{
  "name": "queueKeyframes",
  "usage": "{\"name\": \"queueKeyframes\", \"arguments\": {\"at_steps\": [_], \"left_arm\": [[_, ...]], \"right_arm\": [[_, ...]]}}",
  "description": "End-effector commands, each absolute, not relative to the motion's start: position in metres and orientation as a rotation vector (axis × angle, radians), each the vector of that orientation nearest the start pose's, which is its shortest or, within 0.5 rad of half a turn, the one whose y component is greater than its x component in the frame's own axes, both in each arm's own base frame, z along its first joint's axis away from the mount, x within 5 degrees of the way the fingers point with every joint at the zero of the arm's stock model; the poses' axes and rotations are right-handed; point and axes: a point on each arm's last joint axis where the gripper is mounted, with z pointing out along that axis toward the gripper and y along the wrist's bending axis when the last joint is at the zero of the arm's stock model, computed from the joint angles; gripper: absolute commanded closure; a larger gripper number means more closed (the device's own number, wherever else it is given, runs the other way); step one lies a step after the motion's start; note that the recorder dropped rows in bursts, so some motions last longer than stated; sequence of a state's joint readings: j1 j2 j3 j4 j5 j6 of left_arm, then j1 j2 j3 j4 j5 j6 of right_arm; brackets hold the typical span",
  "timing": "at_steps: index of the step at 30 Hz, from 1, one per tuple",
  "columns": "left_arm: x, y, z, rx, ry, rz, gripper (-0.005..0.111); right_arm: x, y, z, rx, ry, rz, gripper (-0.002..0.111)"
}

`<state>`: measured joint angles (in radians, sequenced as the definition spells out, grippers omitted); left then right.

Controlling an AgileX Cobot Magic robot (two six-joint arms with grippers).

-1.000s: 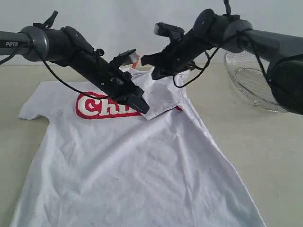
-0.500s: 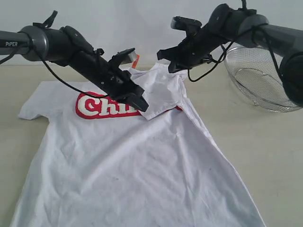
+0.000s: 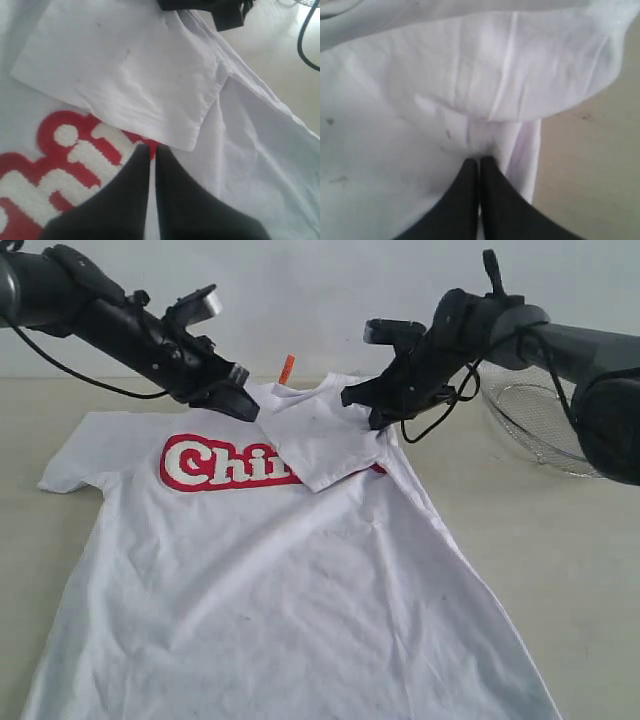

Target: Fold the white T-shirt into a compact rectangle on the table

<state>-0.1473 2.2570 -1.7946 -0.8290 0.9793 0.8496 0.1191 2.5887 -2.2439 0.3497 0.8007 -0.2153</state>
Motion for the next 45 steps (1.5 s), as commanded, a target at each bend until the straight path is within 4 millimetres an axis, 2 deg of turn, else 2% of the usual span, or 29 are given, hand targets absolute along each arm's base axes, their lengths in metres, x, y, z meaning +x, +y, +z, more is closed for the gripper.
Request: {"name": "queueKeyframes", "arguments": {"at_steps": [1, 3, 5, 10, 14, 32, 39, 45], "left_arm": [[0.467, -0.114, 0.193, 0.718, 2.447, -0.817, 0.102], [0.467, -0.113, 0.193, 0.717, 2.449, -0.818, 0.102], [0.466, -0.113, 0.193, 0.718, 2.45, -0.82, 0.102], [0.466, -0.113, 0.193, 0.718, 2.45, -0.82, 0.102], [0.466, -0.113, 0.193, 0.722, 2.451, -0.82, 0.102], [0.465, -0.114, 0.193, 0.731, 2.457, -0.832, 0.102], [0.464, -0.114, 0.192, 0.735, 2.46, -0.838, 0.102], [0.464, -0.114, 0.192, 0.736, 2.46, -0.836, 0.102]], "right_arm": [[0.55, 0.081, 0.167, -0.206, 2.47, 0.331, 0.108], [0.552, 0.081, 0.174, -0.197, 2.432, 0.326, 0.108], [0.553, 0.083, 0.172, -0.182, 2.424, 0.343, 0.108], [0.553, 0.088, 0.141, -0.175, 2.484, 0.374, 0.108], [0.553, 0.089, 0.128, -0.175, 2.517, 0.375, 0.108], [0.547, 0.069, 0.118, -0.226, 2.644, 0.115, 0.108], [0.549, 0.045, 0.119, -0.147, 2.654, 0.107, 0.108], [0.548, 0.04, 0.126, -0.127, 2.652, 0.117, 0.108]]}}
